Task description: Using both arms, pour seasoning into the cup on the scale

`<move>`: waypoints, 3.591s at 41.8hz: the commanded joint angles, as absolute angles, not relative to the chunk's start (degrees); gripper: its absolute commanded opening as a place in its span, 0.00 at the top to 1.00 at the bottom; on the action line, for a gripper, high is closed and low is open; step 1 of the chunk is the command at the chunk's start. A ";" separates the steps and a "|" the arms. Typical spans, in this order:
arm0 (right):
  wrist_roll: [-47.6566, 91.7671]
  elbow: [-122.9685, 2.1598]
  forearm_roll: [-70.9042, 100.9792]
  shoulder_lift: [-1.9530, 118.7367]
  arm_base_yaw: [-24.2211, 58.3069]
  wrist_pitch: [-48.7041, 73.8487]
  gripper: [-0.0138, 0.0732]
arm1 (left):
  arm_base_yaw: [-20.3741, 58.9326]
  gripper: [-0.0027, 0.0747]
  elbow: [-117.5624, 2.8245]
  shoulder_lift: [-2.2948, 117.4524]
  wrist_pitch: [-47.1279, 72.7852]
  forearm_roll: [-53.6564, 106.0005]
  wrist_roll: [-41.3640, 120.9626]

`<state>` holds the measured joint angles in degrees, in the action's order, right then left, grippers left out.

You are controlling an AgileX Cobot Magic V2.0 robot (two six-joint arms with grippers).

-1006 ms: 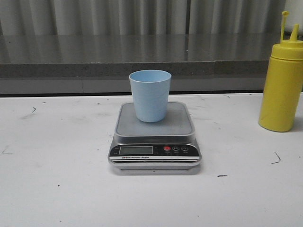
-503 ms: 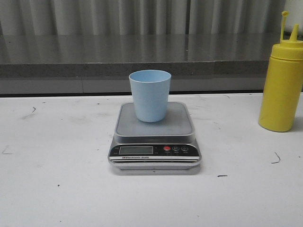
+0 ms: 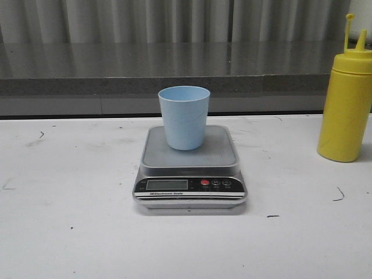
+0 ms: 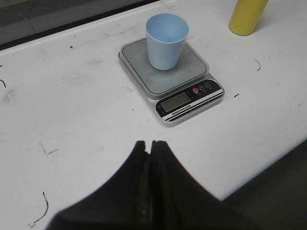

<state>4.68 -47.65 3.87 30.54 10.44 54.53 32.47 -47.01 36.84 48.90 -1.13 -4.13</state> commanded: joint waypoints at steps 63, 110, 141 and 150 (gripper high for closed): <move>5.36 -49.49 3.88 30.84 10.03 50.87 0.98 | 1.16 0.99 1.61 -1.36 -5.67 1.10 -3.99; 5.36 -49.49 3.88 30.84 10.03 50.87 0.98 | -2.86 0.99 1.61 -1.25 -5.68 1.10 -3.99; 5.36 -19.52 2.00 12.14 1.49 13.87 0.98 | -2.86 0.99 1.61 -1.25 -5.68 1.10 -3.99; 5.31 -3.43 2.00 0.41 -0.02 3.10 0.98 | -2.86 0.99 1.61 -1.25 -5.68 1.10 -3.99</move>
<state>4.71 -5.38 2.61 2.31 0.77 11.14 -3.00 0.27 -0.31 -0.90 0.64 -4.03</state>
